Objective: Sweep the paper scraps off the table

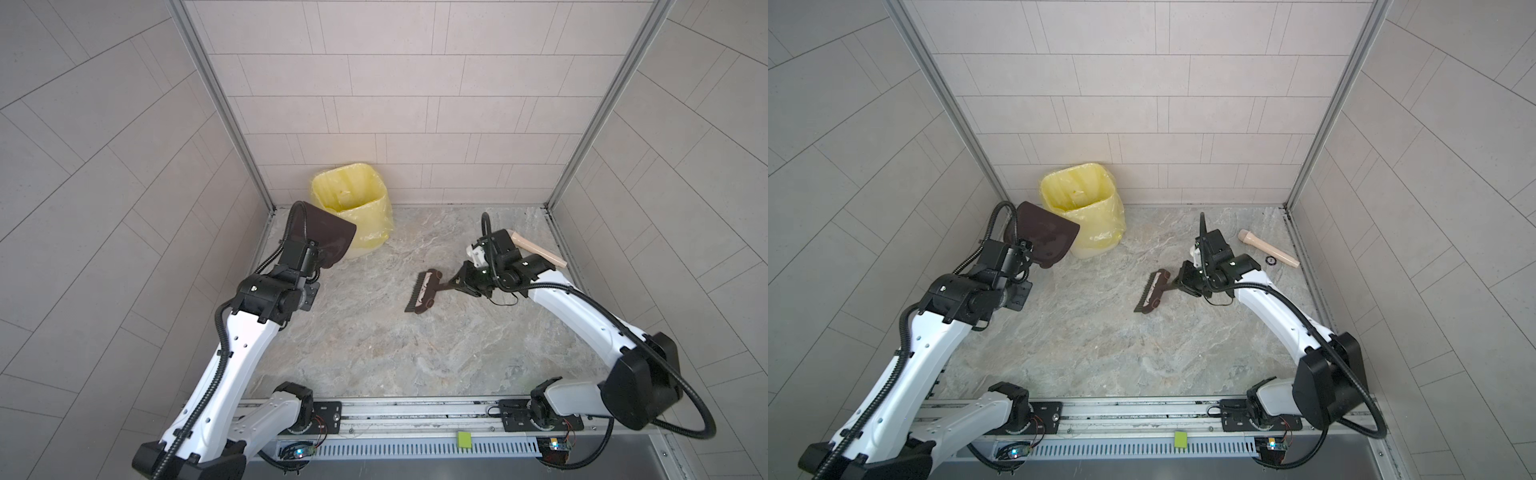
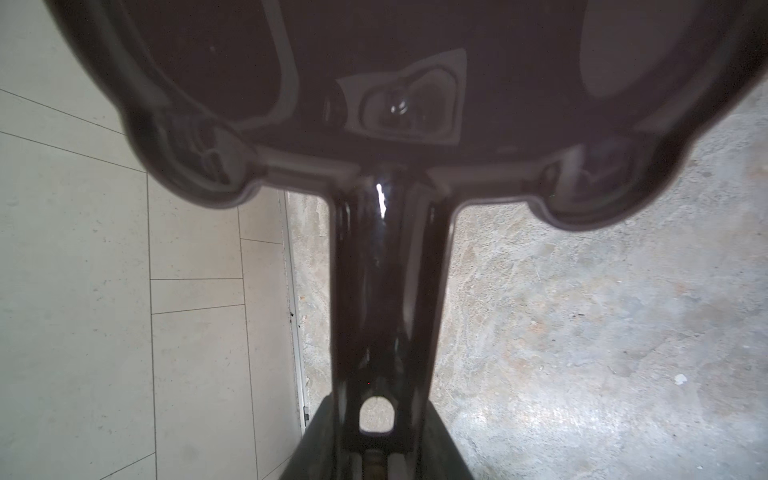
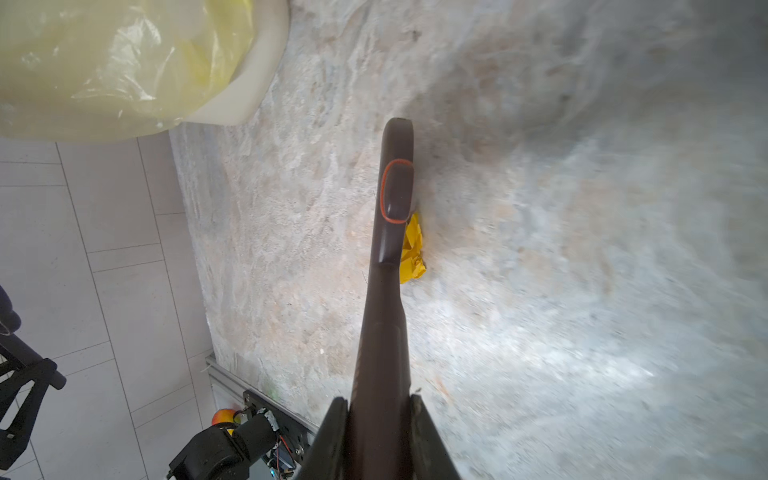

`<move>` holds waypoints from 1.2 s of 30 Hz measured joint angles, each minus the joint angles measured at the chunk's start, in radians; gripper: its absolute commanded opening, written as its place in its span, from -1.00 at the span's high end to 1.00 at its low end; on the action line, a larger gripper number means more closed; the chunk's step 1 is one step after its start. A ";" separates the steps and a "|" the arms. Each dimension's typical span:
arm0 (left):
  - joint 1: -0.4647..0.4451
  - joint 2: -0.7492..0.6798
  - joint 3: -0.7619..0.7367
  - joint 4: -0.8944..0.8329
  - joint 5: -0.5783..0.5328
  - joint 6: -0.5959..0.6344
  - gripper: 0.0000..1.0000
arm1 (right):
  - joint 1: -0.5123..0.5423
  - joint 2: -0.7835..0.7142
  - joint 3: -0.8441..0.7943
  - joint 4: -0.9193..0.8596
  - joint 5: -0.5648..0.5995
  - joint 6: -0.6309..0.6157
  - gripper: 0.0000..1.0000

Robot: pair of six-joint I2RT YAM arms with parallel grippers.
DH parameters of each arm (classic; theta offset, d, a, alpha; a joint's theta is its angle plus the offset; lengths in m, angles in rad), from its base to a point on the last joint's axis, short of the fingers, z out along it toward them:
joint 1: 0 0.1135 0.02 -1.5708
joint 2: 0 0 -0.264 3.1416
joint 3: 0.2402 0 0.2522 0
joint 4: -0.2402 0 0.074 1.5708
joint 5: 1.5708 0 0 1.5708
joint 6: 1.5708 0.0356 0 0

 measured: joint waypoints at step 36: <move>-0.723 0.347 -0.041 -0.033 0.216 -0.268 1.00 | -0.093 -0.004 0.515 -0.722 0.336 -0.671 1.00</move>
